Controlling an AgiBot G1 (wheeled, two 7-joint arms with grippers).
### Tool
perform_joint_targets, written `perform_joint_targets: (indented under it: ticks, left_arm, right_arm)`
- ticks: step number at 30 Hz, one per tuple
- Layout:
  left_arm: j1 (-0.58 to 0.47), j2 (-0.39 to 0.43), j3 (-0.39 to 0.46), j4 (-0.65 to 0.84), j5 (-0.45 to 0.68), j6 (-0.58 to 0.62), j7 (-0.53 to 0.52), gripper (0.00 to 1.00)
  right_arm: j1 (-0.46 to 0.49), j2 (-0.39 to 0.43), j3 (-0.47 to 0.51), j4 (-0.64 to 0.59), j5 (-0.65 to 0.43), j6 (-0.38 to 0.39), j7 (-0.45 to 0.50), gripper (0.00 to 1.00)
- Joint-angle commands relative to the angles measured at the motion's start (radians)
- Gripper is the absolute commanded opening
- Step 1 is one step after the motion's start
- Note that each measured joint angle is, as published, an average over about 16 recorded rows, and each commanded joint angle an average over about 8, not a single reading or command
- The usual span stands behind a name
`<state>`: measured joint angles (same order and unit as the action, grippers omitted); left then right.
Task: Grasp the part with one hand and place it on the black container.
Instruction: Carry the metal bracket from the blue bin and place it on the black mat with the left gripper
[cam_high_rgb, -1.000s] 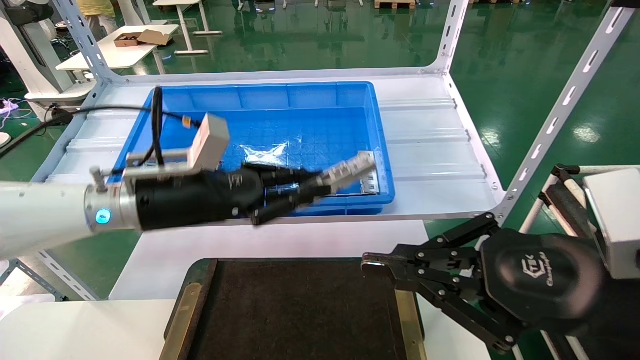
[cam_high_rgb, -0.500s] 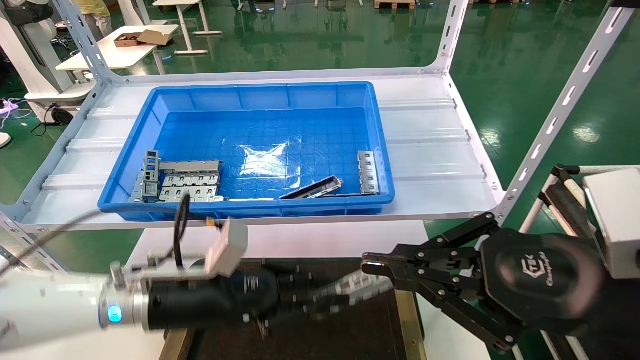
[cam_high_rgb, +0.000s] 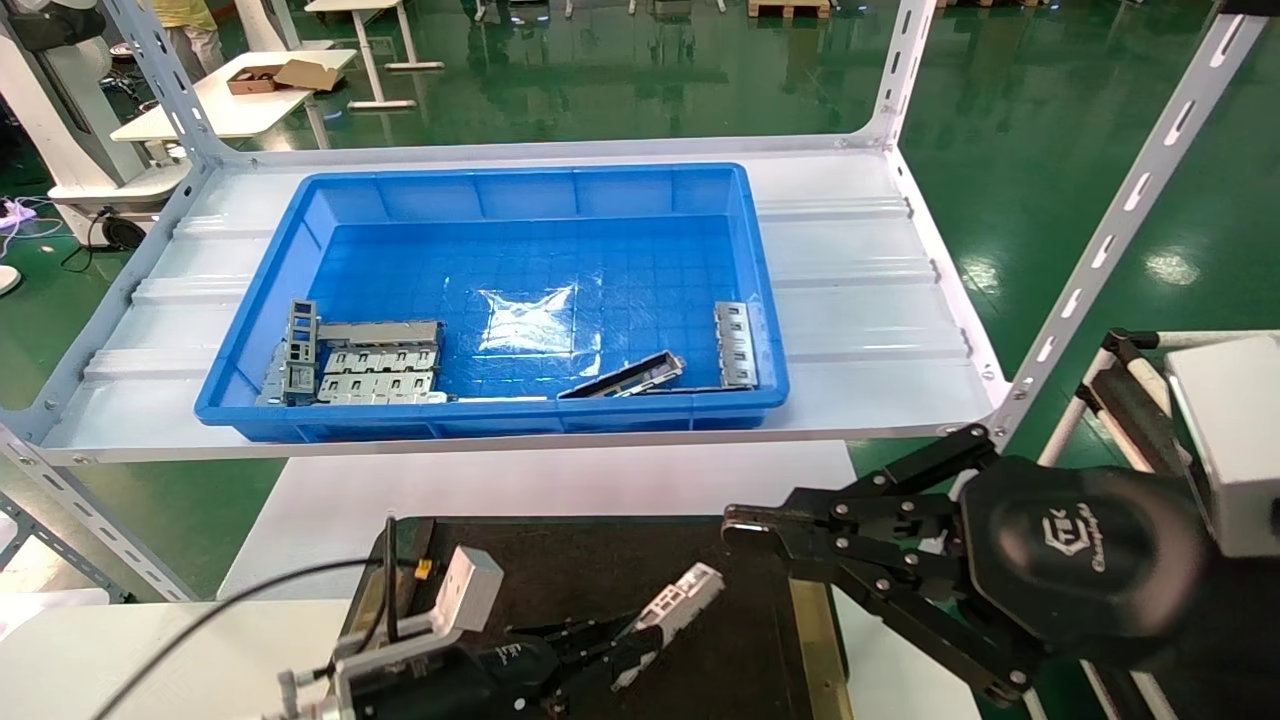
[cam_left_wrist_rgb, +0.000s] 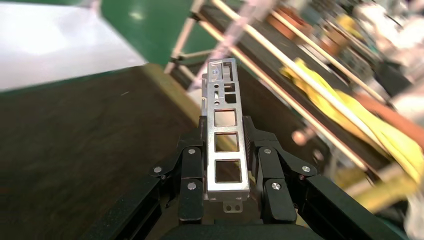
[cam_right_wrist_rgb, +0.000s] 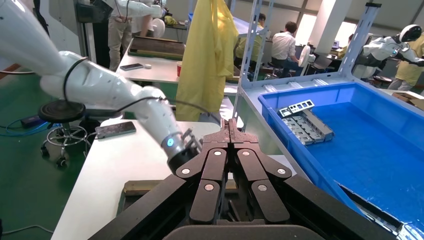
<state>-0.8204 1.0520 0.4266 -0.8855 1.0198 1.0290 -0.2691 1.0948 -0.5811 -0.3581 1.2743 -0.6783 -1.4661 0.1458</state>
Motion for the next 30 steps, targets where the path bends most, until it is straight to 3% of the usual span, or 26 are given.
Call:
perform_joint_targets:
  ticks: [1, 8, 15, 30]
  left_arm:
    - [0.049, 0.011, -0.011, -0.029, -0.006, -0.080, -0.030, 0.00]
    - [0.180, 0.078, -0.030, -0.138, 0.012, -0.391, -0.114, 0.00]
    - [0.239, 0.151, 0.008, -0.191, 0.077, -0.702, -0.215, 0.00]
    - [0.212, 0.199, 0.167, -0.187, 0.120, -0.937, -0.392, 0.00]
  right_arm:
    - [0.000, 0.000, 0.000, 0.000, 0.000, 0.000, 0.000, 0.00]
    - [0.000, 0.000, 0.000, 0.000, 0.000, 0.000, 0.000, 0.00]
    - [0.000, 0.000, 0.000, 0.000, 0.000, 0.000, 0.000, 0.00]
    - [0.000, 0.000, 0.000, 0.000, 0.000, 0.000, 0.000, 0.00]
